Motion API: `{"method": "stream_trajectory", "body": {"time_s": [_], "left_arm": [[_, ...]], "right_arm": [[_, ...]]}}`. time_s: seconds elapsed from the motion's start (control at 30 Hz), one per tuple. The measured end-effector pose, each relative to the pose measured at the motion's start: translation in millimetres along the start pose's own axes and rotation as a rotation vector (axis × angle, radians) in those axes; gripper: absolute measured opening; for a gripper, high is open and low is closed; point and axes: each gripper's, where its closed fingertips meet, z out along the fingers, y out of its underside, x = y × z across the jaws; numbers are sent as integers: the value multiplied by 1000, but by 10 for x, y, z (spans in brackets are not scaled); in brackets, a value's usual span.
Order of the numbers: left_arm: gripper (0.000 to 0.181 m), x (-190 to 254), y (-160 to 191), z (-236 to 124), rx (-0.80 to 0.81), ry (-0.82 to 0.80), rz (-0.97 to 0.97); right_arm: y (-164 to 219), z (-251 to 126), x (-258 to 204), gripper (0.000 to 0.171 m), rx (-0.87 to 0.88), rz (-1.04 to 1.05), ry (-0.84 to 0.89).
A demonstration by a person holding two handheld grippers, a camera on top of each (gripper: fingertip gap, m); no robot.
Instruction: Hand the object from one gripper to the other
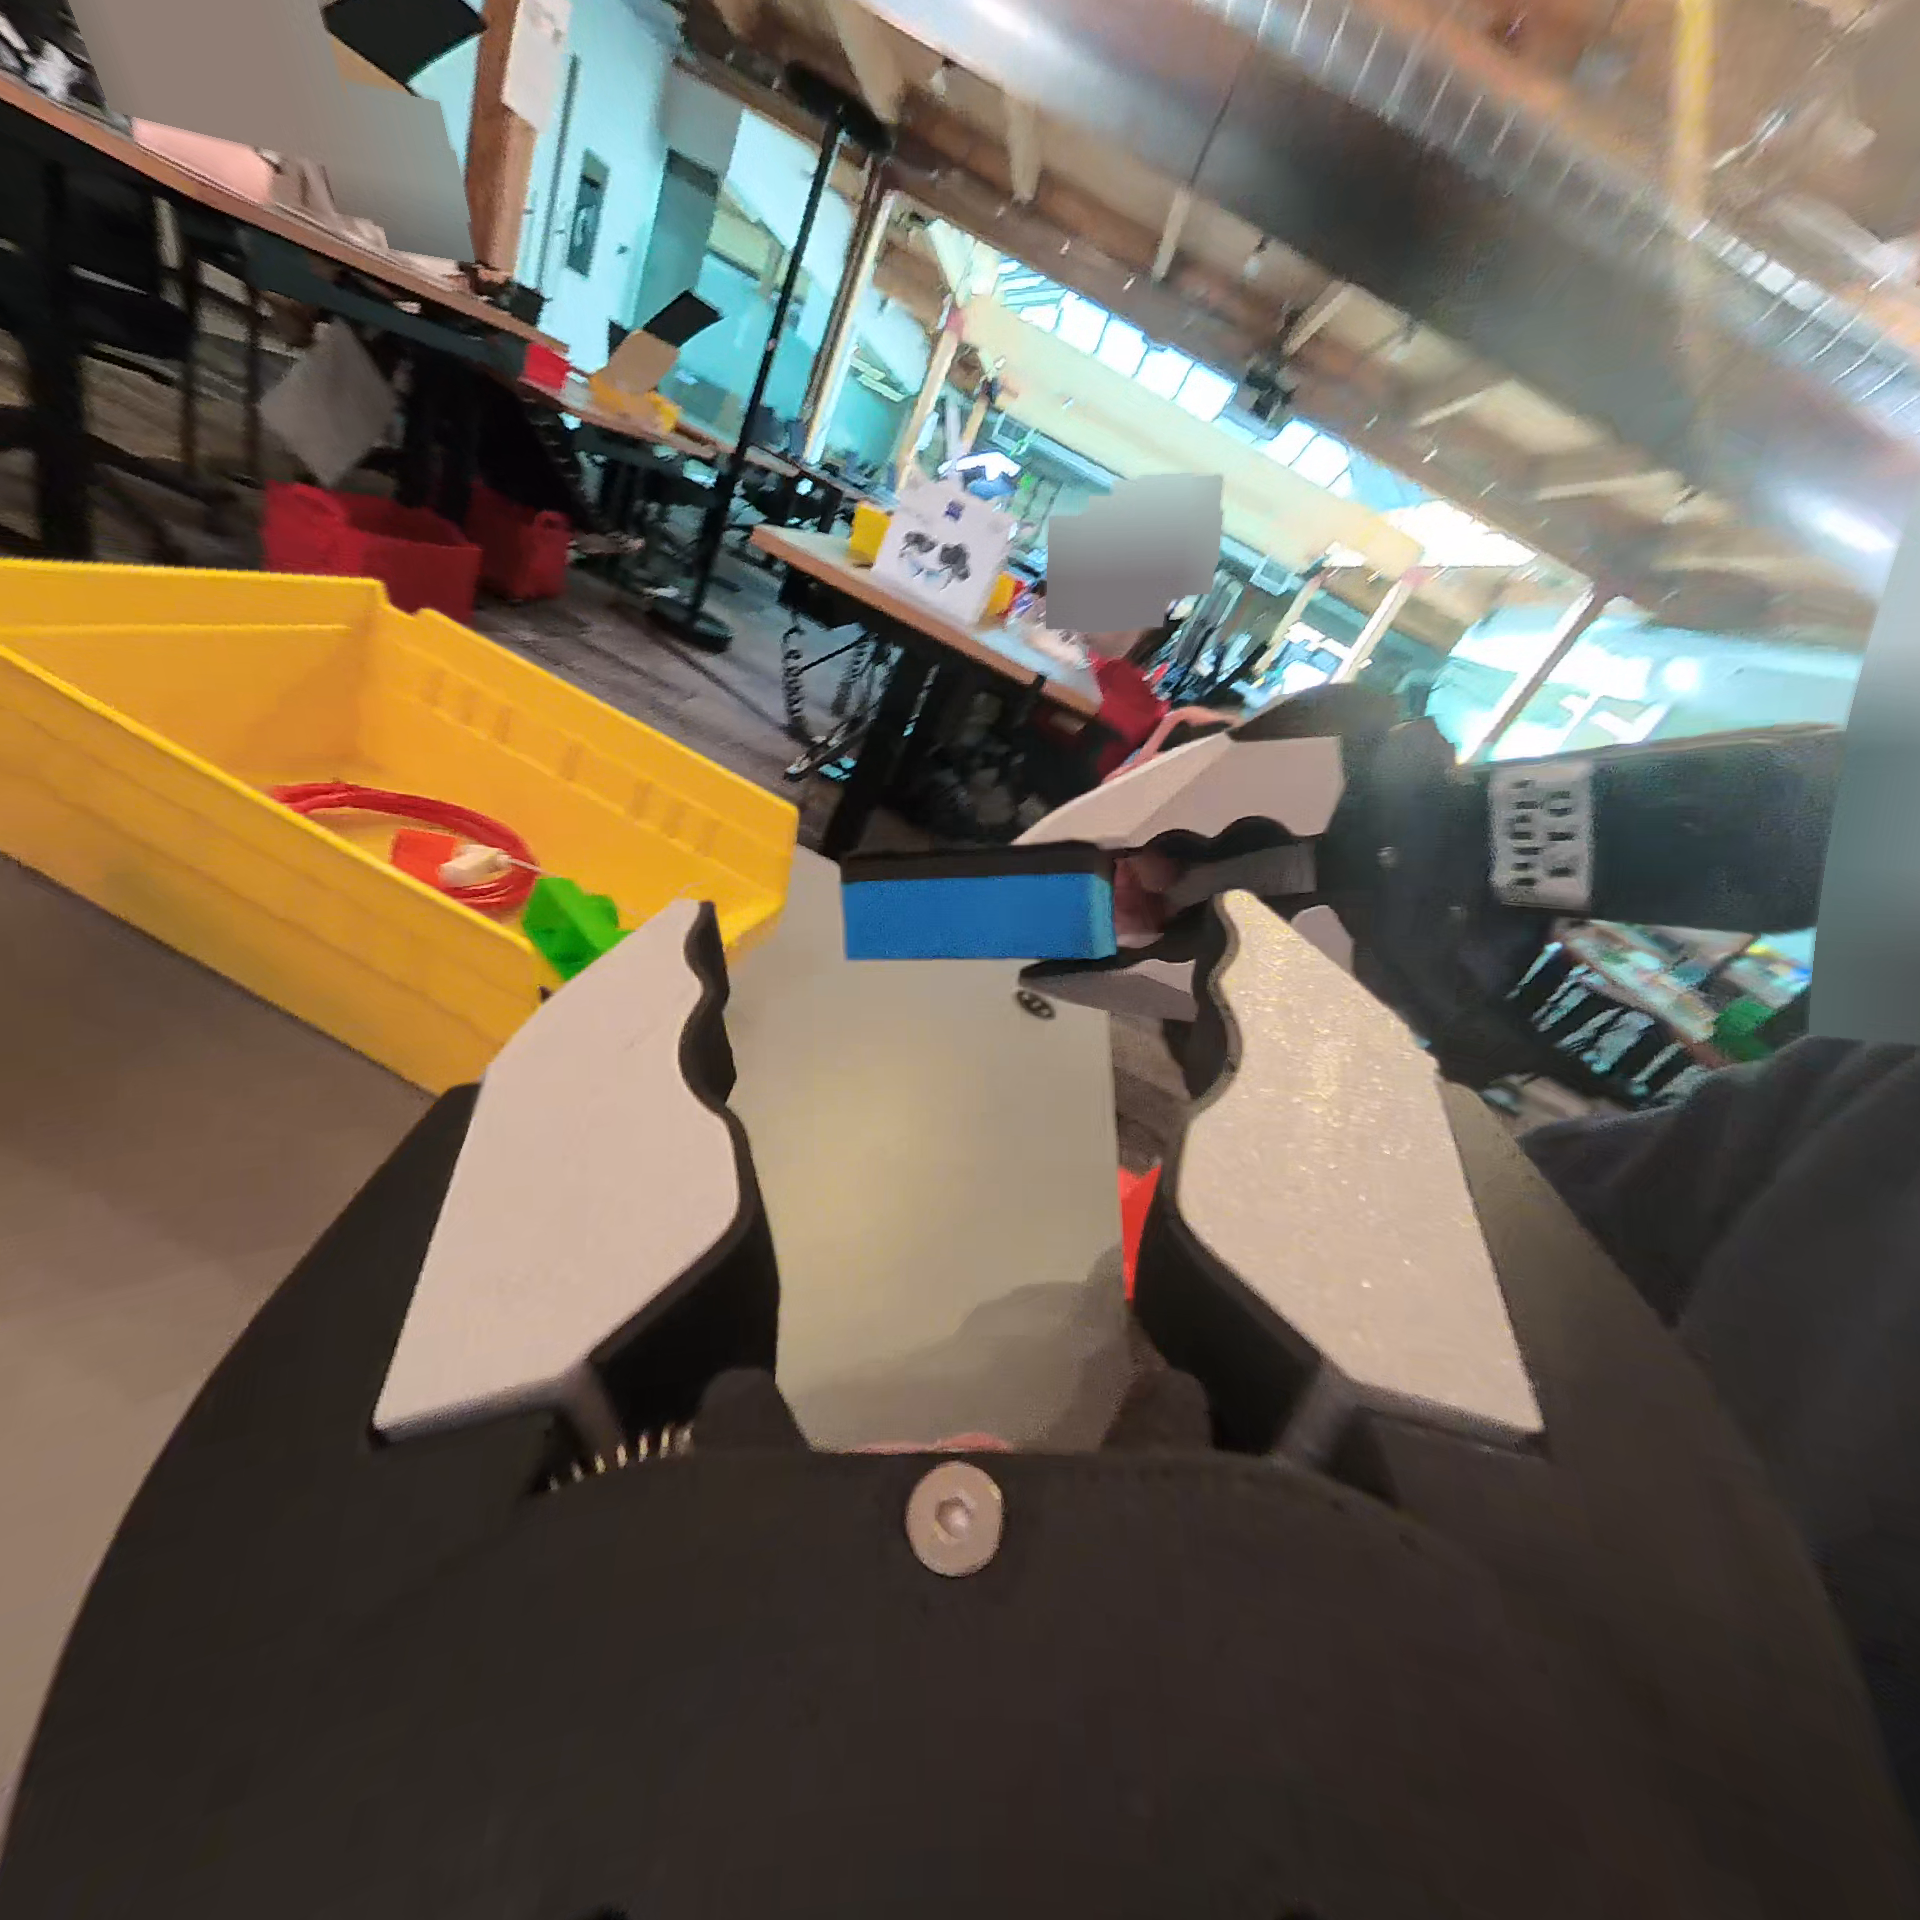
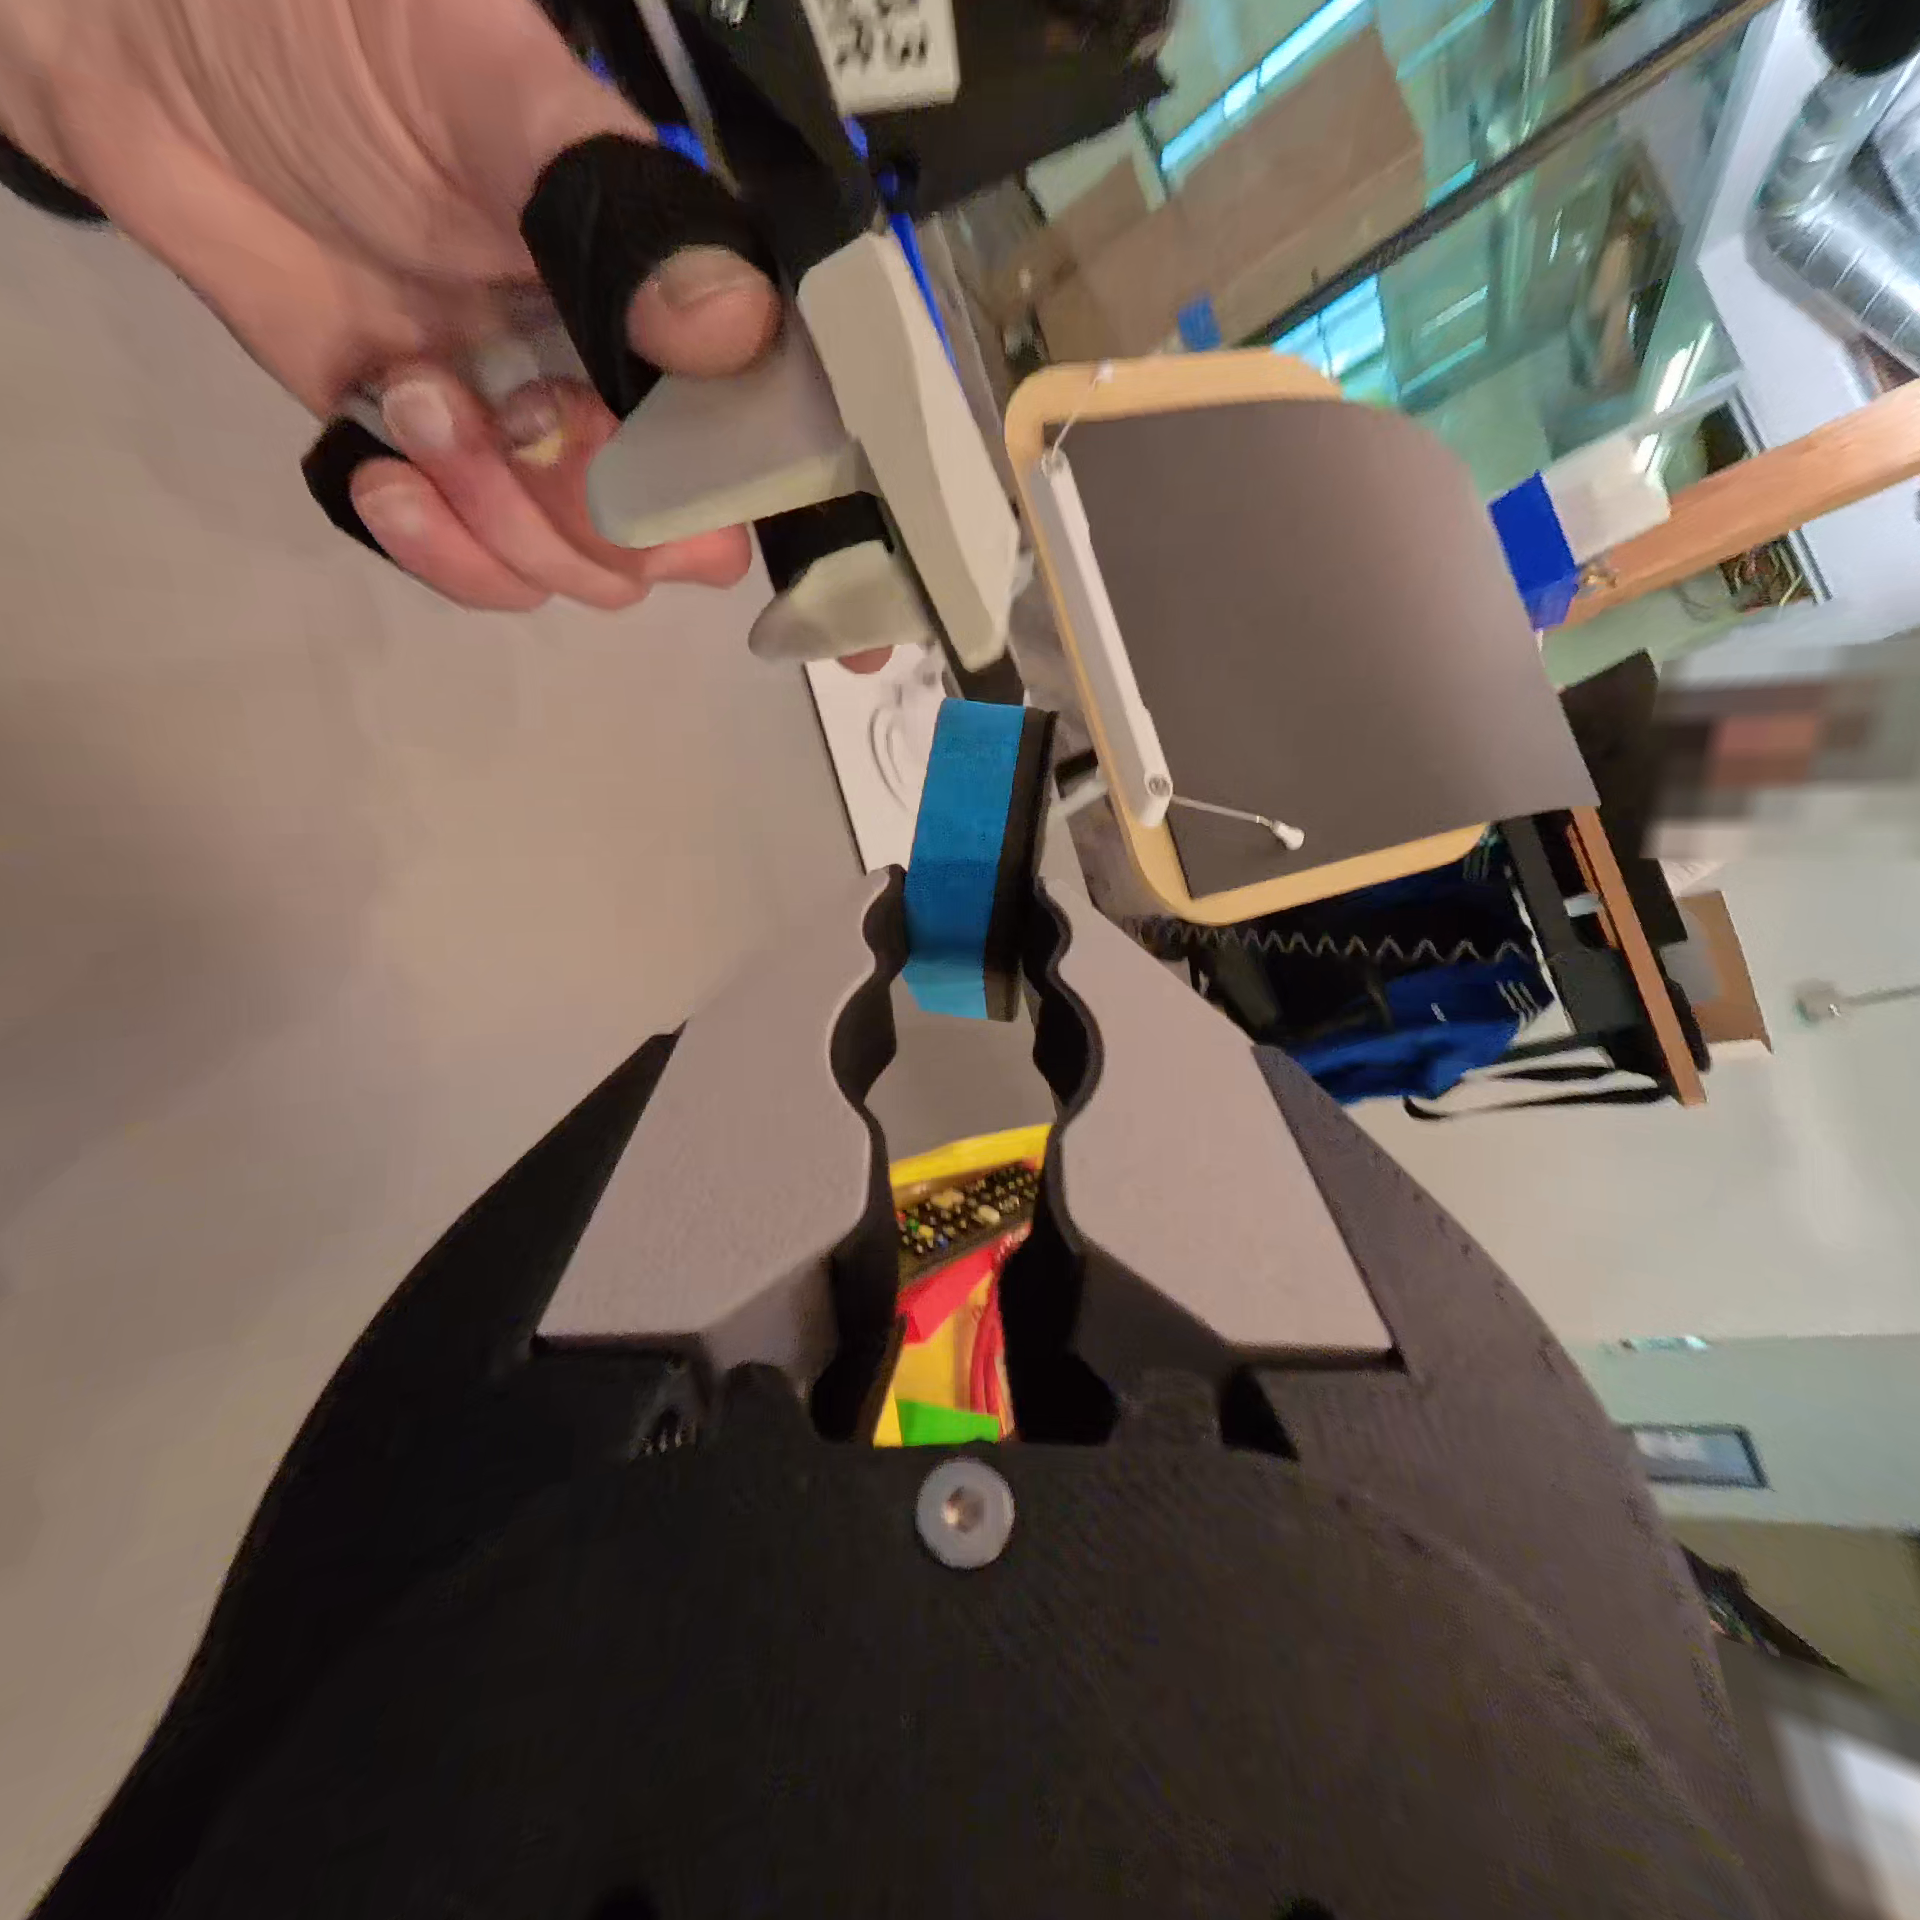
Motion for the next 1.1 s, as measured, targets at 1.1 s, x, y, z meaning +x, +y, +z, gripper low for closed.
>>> {"method": "stream_trajectory", "body": {"time_s": [1.1], "left_arm": [[66, -19, 190, 111, -82, -59, 79]], "right_arm": [[-147, 118, -63, 22, -109, -98, 143]]}}
